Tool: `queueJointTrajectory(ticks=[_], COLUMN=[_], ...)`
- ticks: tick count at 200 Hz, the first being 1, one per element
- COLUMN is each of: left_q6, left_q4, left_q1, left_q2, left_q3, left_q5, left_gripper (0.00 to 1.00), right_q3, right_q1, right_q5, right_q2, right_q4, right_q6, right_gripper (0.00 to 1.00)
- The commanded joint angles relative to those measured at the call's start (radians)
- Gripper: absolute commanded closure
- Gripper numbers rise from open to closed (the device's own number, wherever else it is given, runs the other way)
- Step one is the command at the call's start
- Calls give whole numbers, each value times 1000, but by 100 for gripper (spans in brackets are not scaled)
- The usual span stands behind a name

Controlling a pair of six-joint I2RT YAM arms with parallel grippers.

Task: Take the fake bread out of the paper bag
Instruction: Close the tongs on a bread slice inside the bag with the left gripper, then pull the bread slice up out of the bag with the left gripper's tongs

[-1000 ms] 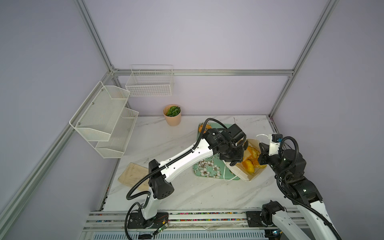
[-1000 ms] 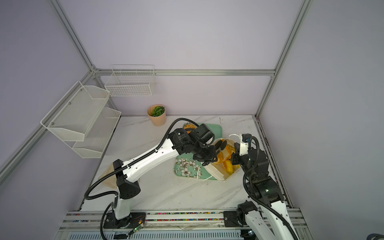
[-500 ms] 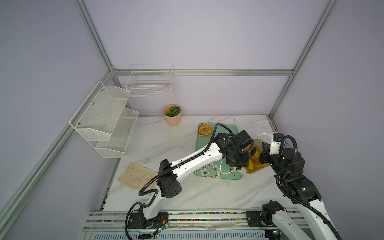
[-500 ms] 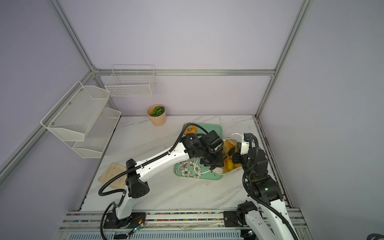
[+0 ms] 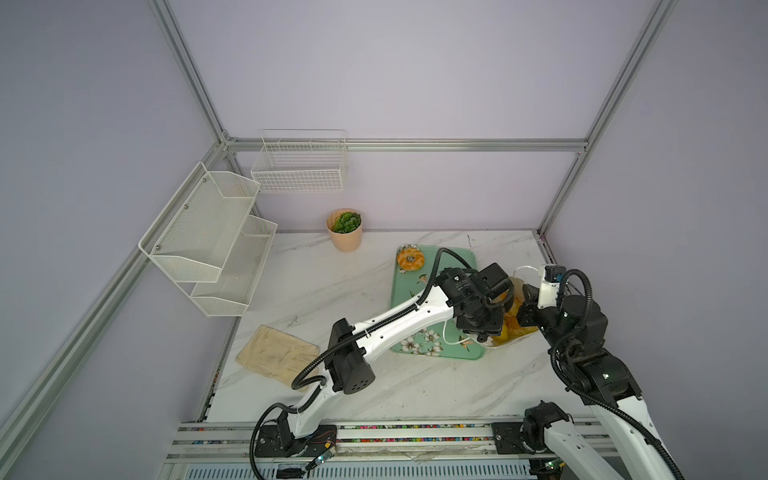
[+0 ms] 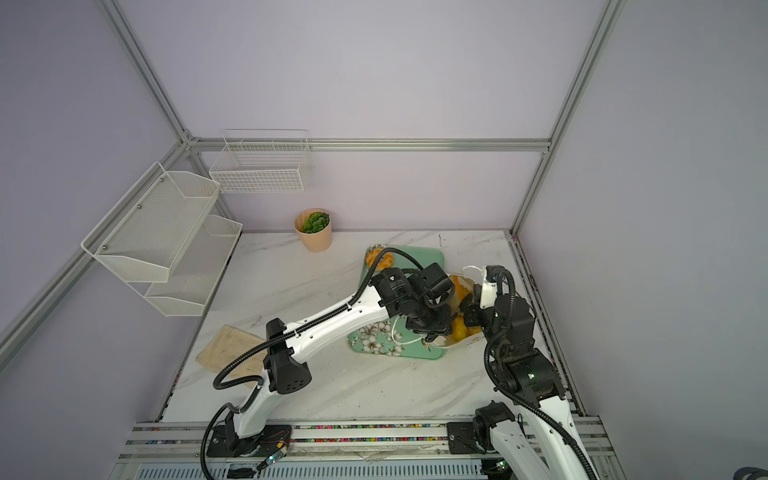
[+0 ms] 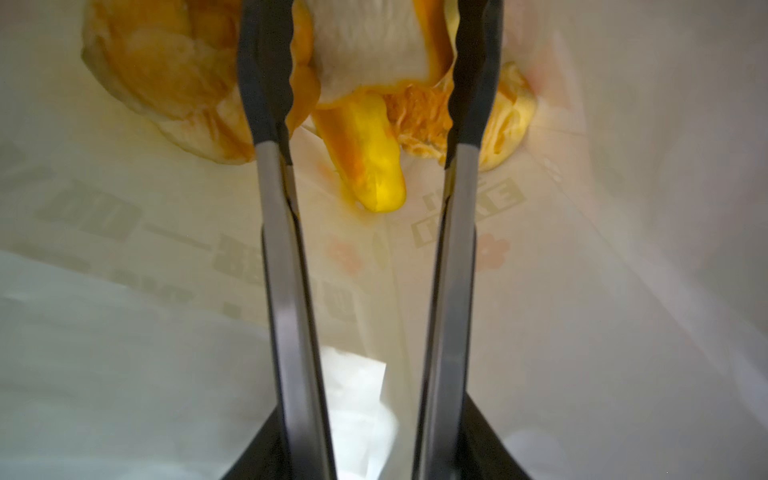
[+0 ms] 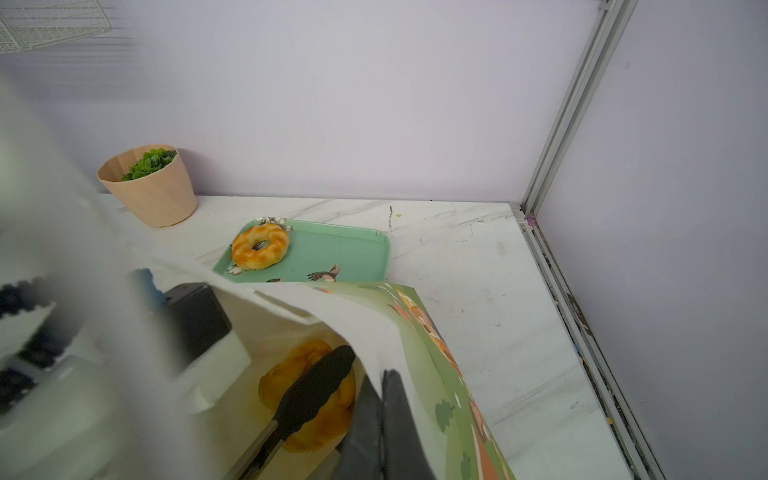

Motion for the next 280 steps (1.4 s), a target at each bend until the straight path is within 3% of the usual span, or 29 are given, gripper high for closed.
queueJointTrajectory(ticks=[1, 29, 58, 82, 181, 280], left_q6=[3, 8, 28, 49, 124, 207], left_q4=[-16, -41, -45, -36, 46, 59], left_q1=[-3, -4, -3, -4, 0, 3], left_q2=[10, 8, -37, -82, -280, -336], left_q3=[91, 106, 86, 60, -144, -103], left_q5=[-13, -49, -82, -89, -101, -20], left_gripper=[54, 59, 85, 100, 100, 100], right_q3=[18, 16, 13, 14, 15, 32], right_q1=[1, 1, 2, 1, 1, 1], right_q5=[5, 9, 11, 20, 29, 55], right_q2=[-15, -12, -9, -9, 8, 51], right_q4=[33, 31, 38, 35, 37, 25], right_q6=[12, 10, 8, 9, 17, 38], right_gripper=[100, 100, 100, 100, 100, 100])
